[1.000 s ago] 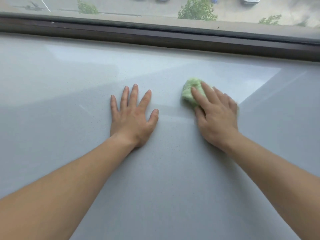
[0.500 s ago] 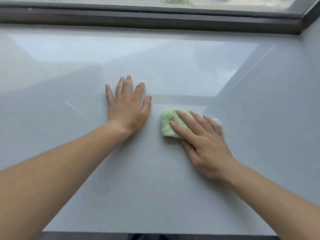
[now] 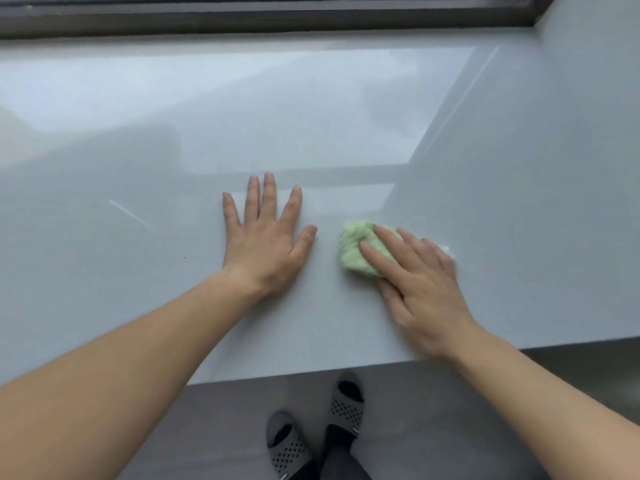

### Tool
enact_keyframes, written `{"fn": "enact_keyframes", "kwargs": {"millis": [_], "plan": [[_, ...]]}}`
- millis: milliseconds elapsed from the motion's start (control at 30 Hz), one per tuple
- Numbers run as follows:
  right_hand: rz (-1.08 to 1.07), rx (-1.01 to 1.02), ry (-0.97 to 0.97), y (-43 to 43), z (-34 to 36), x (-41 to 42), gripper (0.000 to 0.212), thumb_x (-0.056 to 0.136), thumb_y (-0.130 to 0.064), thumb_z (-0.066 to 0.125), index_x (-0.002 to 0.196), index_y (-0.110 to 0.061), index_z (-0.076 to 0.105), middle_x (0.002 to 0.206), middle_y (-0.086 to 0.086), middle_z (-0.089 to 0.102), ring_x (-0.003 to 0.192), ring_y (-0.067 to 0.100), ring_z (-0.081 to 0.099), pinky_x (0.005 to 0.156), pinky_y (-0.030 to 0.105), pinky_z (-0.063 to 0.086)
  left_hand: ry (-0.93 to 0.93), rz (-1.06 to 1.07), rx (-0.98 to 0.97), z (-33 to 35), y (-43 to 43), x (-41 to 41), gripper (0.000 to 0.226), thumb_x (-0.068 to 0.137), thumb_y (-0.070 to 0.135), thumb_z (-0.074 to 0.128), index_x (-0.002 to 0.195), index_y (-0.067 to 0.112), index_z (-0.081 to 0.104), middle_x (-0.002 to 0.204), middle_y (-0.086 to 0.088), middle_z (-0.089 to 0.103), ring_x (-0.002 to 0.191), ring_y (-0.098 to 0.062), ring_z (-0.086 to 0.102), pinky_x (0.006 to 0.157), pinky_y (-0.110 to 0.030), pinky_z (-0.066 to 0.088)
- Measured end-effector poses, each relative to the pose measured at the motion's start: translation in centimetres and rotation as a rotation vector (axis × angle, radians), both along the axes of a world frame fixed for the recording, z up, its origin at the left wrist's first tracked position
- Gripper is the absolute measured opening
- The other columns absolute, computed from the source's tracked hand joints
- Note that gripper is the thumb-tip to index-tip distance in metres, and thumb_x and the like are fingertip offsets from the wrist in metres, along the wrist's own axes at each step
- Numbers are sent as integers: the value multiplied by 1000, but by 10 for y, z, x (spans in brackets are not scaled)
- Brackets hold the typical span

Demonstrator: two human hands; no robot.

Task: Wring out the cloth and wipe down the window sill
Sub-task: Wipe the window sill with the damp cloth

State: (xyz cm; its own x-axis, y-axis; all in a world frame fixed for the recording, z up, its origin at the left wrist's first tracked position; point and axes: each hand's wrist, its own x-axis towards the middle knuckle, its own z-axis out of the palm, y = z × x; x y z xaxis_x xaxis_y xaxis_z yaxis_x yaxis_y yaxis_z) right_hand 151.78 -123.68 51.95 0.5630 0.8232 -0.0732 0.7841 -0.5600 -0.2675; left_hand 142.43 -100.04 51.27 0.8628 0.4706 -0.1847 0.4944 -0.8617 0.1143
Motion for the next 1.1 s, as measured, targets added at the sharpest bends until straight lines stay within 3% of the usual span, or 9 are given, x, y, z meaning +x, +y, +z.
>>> {"fn": "enact_keyframes", "kwargs": {"millis": [67,133,267,333,533,633,733,900,1100], "plan": [[-230,20,34,6,2,1,55,96,-33,33,150,-43,26,162,-12,16,148,22,17,117,38,3,7,-6,12,0,-1,-1,70,93,63,10,153,31,-3,162,-11,-14,147,-27,-22,114,-61,-11],[-265,28,29,7,5,-27,57,96,-31,34,151,-40,25,163,-10,13,149,22,13,118,41,2,-4,2,23,-1,-3,-1,72,92,65,10,153,30,-2,162,-11,-13,147,-28,-21,114,-62,-11],[142,-20,33,-35,7,-78,56,98,-32,40,151,-40,27,163,-10,16,149,21,16,119,44,9,15,11,17,2,-5,0,73,91,66,12,153,30,-3,162,-10,-14,147,-28,-21,114,-62,-12],[202,-45,15,-50,6,-57,59,97,-32,41,151,-44,21,163,-12,15,149,20,16,119,42,10,24,14,4,5,-5,0,74,91,66,14,153,30,-3,162,-9,-15,147,-27,-22,114,-61,-12],[-307,46,14,-39,2,-23,55,97,-30,36,150,-39,28,163,-8,18,148,24,18,118,44,9,-3,90,-80,10,-9,7,70,92,60,28,152,29,10,163,-9,-10,148,-25,-19,114,-60,-15],[-27,11,8,-57,2,-45,56,98,-30,36,152,-41,24,163,-11,14,150,19,13,119,42,7,-106,96,-95,14,-19,18,59,94,51,36,147,26,27,164,-9,1,149,-24,-13,116,-56,-12],[129,-33,10,-70,5,8,54,98,-36,33,150,-45,23,162,-13,16,149,19,18,118,41,10,-159,19,-112,15,-33,33,57,96,46,36,149,29,26,164,-4,1,150,-21,-11,118,-52,-11],[-323,22,-2,-28,1,77,55,95,-36,30,150,-42,29,163,-10,16,148,23,17,117,43,7,-112,65,-55,2,-52,58,61,95,54,23,152,34,14,164,-2,-6,149,-23,-16,116,-56,-12],[175,-41,1,-41,3,74,51,100,-38,31,150,-44,27,163,-11,17,149,21,17,119,41,6,-99,87,-33,4,-54,62,60,93,56,30,149,35,21,163,-3,5,149,-25,-5,117,-57,-7]]}}
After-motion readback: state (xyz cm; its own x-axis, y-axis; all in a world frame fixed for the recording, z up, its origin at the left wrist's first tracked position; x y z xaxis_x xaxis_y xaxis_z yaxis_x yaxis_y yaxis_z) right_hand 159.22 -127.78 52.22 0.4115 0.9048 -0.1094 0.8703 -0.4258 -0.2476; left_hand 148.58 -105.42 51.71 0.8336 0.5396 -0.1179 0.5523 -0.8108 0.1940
